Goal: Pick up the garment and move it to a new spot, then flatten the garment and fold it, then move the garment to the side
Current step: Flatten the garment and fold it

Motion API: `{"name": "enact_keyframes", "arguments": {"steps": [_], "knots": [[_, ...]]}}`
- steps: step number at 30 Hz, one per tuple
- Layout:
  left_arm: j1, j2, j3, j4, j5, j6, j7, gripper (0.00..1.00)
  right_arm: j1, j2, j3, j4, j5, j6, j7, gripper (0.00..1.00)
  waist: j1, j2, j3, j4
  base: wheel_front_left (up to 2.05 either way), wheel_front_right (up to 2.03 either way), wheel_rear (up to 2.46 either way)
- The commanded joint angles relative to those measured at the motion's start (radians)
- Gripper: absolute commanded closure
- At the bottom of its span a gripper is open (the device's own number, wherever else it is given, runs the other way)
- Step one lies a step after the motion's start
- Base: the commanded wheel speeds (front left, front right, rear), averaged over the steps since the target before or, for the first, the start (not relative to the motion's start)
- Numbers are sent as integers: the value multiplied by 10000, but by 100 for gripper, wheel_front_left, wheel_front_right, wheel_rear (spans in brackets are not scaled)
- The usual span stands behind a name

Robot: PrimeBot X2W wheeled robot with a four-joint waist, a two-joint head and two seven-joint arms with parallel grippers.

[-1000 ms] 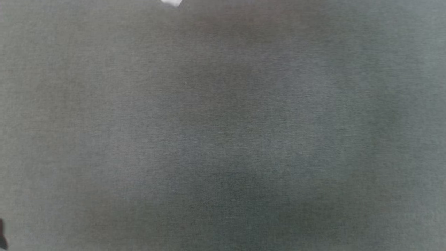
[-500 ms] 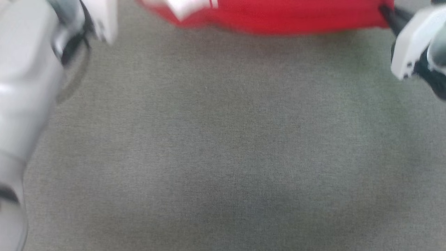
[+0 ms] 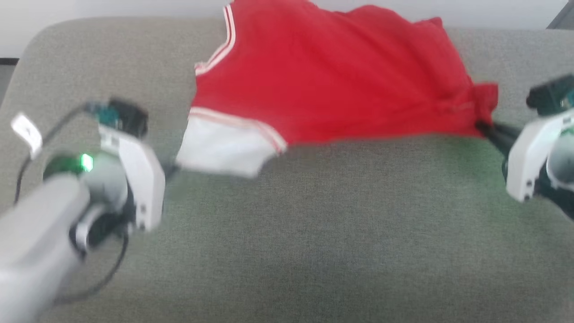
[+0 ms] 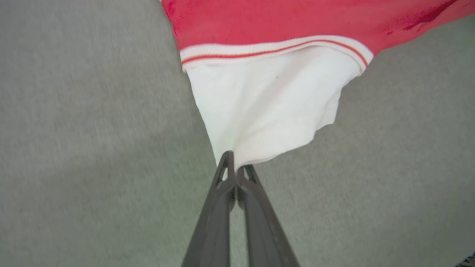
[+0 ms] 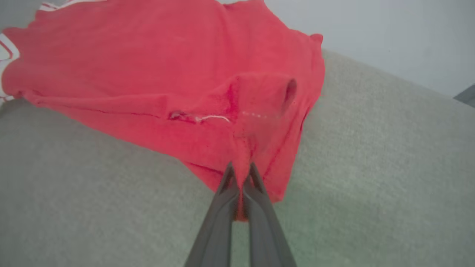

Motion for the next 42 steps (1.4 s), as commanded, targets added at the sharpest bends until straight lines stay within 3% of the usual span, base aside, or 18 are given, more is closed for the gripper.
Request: {"name": "enact_keyframes", "arguments": {"steps": [1,5,10,23,27,33,37,42], "knots": [[412,278,11,-505,-147,342,159,100,295,-163,30,-175,106,-18,-4,100,0,0,-65,8,0,0,0],[1790,1151,71,-2519,-715,1624,458,100,1143,-615,121,-806,388,-18,15,100,0,0,-166,21,0,0,0],[3168,1904,-7,-4303,-1256,2748,552,100,2103,-1123,193,-1532,669,-18,132,100,0,0,-267,42,0,0,0],[5400,2771,-376,-6471,-2154,4396,608,100,4520,-2330,349,-3254,1430,-18,433,100,0,0,-595,34,0,0,0],[5512,2899,-299,-6867,-2181,4604,531,100,4966,-2477,165,-3557,1579,-18,245,100,0,0,-621,10,0,0,0],[4809,3230,1,-7178,-1594,4563,446,100,5110,-2406,-323,-3724,1462,-18,-55,100,0,0,-631,-62,0,0,0],[3948,3475,368,-7163,-1174,4331,549,100,4872,-2202,-811,-3751,1260,-18,-197,100,0,0,-585,-186,0,0,0],[2689,3443,726,-6672,-718,3686,801,100,4458,-1892,-1509,-3586,900,-18,-166,100,0,0,-370,-368,0,0,0]]}}
